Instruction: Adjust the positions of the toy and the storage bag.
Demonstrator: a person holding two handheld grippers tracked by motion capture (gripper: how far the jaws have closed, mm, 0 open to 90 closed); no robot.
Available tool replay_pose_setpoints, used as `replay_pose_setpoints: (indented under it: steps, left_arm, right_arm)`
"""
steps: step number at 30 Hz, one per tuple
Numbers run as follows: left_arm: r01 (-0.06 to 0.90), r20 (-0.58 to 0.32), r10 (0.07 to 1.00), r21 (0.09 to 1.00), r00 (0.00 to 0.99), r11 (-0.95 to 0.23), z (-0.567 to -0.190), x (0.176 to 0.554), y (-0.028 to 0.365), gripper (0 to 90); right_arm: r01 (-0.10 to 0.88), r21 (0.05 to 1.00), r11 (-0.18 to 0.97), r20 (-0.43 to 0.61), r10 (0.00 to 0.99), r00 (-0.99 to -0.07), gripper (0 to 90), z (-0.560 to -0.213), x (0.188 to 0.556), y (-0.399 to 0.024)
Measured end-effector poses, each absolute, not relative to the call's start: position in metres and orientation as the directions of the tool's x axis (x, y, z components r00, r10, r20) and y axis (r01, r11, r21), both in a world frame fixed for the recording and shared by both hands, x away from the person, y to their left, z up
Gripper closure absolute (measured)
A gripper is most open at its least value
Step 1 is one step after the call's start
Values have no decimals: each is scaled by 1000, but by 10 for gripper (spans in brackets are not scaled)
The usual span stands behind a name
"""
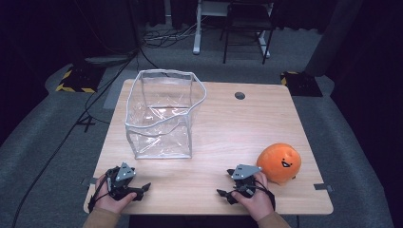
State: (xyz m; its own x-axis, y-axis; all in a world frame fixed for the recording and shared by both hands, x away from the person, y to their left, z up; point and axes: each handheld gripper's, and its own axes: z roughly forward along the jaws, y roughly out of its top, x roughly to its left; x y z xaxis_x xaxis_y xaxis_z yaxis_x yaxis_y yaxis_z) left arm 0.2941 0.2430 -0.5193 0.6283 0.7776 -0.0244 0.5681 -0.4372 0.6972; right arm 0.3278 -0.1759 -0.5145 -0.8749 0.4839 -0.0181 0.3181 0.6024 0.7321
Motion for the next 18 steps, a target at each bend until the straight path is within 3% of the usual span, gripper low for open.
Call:
replay_pose_setpoints:
  steps: [2, 8, 14, 18]
  left_arm:
    - [571, -23, 775, 690, 632, -445, -518, 294, 243, 165]
    - [560, -31, 776, 710, 630, -426, -511, 293, 245, 182]
    - [555, -41, 785, 730, 618, -398, -507, 290, 253, 215]
    - [555, -49, 798, 744, 601, -372, -505, 288, 259, 240]
  right_arm:
    - [325, 732, 598, -1, 478, -878, 194, -513, 330, -174]
    - [308, 747, 590, 4, 459, -889, 185, -497, 336, -164]
    - [309, 779, 546, 32, 458, -888, 284, -479, 352, -152]
    - [279, 792, 542, 21, 433, -901, 415, -467, 369, -140]
